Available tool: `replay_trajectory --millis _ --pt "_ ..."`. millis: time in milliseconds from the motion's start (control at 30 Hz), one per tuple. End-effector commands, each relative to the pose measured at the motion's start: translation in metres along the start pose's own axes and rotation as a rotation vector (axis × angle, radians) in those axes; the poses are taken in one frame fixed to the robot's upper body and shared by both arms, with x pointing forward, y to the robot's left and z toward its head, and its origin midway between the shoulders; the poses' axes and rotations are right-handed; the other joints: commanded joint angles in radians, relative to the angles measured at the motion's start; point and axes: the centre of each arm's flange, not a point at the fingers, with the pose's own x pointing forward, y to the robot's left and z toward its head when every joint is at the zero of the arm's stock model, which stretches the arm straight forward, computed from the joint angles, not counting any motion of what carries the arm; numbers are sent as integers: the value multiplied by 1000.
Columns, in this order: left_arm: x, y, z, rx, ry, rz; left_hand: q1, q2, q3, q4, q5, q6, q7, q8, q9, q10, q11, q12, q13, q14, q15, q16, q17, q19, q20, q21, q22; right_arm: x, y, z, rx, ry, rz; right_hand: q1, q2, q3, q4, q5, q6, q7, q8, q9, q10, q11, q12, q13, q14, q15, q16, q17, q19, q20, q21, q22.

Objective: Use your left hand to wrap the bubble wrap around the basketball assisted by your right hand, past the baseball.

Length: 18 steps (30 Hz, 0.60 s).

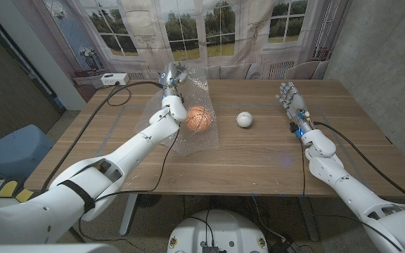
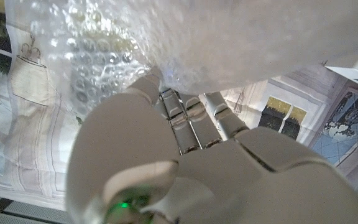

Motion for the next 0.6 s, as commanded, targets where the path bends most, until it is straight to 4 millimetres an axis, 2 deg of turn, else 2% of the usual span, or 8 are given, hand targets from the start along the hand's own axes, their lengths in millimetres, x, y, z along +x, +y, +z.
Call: replay_trajectory --millis 33,67,133,167,300,433,467,600 --pt "20 -25 3 17 36 -375 -147 -57 -52 39 -11 -279 22 -56 -6 -234 32 -127 -70 -273 -8 -118 -119 -156 23 -68 -72 -7 -5 -2 1 -2 -19 1 0 2 -4 10 -4 -6 4 5 2 4 5 2 -1 3 5 3 3 -1 7 5" --pt "20 -26 4 15 35 -414 -206 -77 -86 57 -9 -361 10 -57 -8 -308 47 -135 -88 -354 17 -121 -144 -201 30 -96 -76 -7 -5 -2 3 -2 -23 1 0 2 -4 10 -4 -6 5 5 3 6 5 2 -1 3 6 3 3 -1 6 5" --pt "20 -26 6 16 32 -476 -333 -119 -161 98 -3 -507 -48 -54 -10 -459 78 -135 -121 -498 60 -115 -183 -287 68 -161 -79 -7 -5 -2 4 0 -23 1 0 2 -4 10 -4 -6 4 5 2 4 5 2 -1 3 6 3 3 0 6 5" --pt "20 -25 8 12 28 -492 -367 -133 -182 108 0 -540 -65 -52 -11 -488 83 -132 -128 -534 73 -115 -190 -308 71 -179 -79 -7 -5 -2 3 0 -22 1 0 2 -4 10 -4 -7 5 5 2 4 5 2 -1 2 5 3 3 -1 7 5" --pt "15 -16 14 -10 4 -537 -512 -181 -268 158 20 -649 -100 -44 -12 -667 123 -130 -147 -707 166 -118 -199 -427 155 -279 -76 -7 -5 -1 2 -1 -20 0 0 2 -5 10 -4 -8 5 5 2 5 4 2 -1 3 5 4 3 0 6 5" --pt "5 1 21 -62 -38 -522 -570 -189 -298 183 25 -635 -125 -33 -12 -693 136 -118 -149 -743 189 -109 -197 -465 183 -313 -74 -6 -4 0 -3 -6 -6 0 0 1 -5 10 -4 -8 5 5 2 5 4 2 -1 2 5 4 3 0 6 5" --pt "1 6 24 -65 -55 -511 -595 -189 -310 194 27 -577 -141 -14 -10 -678 140 -106 -149 -734 193 -100 -197 -441 194 -314 -73 -6 -3 1 3 -5 -13 0 0 1 -5 10 -4 -8 5 5 2 6 4 2 -1 2 5 4 3 0 6 5" --pt "-14 29 40 -28 -112 -509 -602 -182 -317 191 29 -504 -134 -7 -8 -603 148 -76 -148 -665 170 -77 -200 -351 194 -308 -72 -5 -1 3 2 -9 -5 0 0 1 -5 10 -3 -8 5 5 2 3 4 2 -1 2 5 4 3 0 6 5"
